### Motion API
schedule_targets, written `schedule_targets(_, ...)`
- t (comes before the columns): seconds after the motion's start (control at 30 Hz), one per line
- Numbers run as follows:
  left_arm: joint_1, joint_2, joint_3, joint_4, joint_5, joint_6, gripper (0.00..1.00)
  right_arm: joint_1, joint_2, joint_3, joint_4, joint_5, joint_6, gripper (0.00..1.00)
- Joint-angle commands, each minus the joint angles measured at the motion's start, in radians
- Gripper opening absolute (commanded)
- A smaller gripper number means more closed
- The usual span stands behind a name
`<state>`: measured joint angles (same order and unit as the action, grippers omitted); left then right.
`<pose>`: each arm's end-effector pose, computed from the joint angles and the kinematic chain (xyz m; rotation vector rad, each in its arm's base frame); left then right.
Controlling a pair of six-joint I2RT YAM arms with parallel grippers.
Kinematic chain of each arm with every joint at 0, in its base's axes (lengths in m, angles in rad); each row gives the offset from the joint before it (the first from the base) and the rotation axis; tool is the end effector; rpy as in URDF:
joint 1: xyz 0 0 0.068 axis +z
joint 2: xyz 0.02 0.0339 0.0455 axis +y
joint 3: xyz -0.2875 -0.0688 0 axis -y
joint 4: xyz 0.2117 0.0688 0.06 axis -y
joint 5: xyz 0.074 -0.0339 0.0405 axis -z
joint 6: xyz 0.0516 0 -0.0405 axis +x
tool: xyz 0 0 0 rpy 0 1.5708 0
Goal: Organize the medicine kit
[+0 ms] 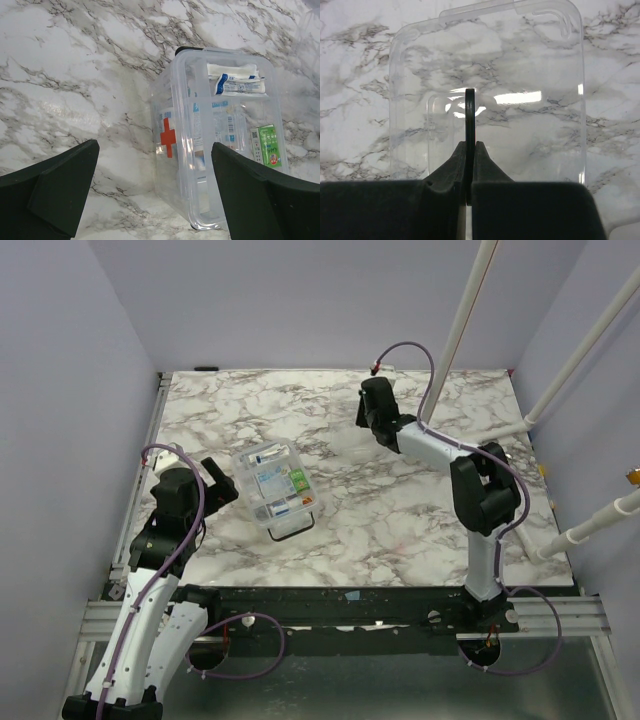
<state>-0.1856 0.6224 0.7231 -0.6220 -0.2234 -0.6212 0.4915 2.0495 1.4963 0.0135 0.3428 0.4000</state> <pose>0.0992 -0.0070 0.3002 -0.5824 2.0053 -0.2586 0.4219 0.2062 0.2455 0.1082 2.0783 0.1825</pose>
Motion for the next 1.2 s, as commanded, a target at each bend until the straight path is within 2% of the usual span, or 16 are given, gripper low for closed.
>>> schedule_targets(0.0,-0.002,-0.011,-0.01,0.019,0.009,0.005,0.99,0.0,-0.108,0.002,0.051,-0.018,-0.04,0.01)
schedule_targets(0.27,-0.002,-0.012,-0.01,0.019,0.014,0.003,0.99,0.037,-0.221,0.021,0.009,-0.126,-0.079,0.01)
schedule_targets(0.6,-0.002,-0.02,-0.001,0.007,-0.016,0.003,0.98,0.174,-0.313,0.072,-0.135,-0.182,-0.102,0.01)
schedule_targets(1.17,-0.002,-0.065,-0.007,-0.004,-0.064,-0.006,0.99,0.422,-0.256,0.191,-0.343,-0.202,0.024,0.01)
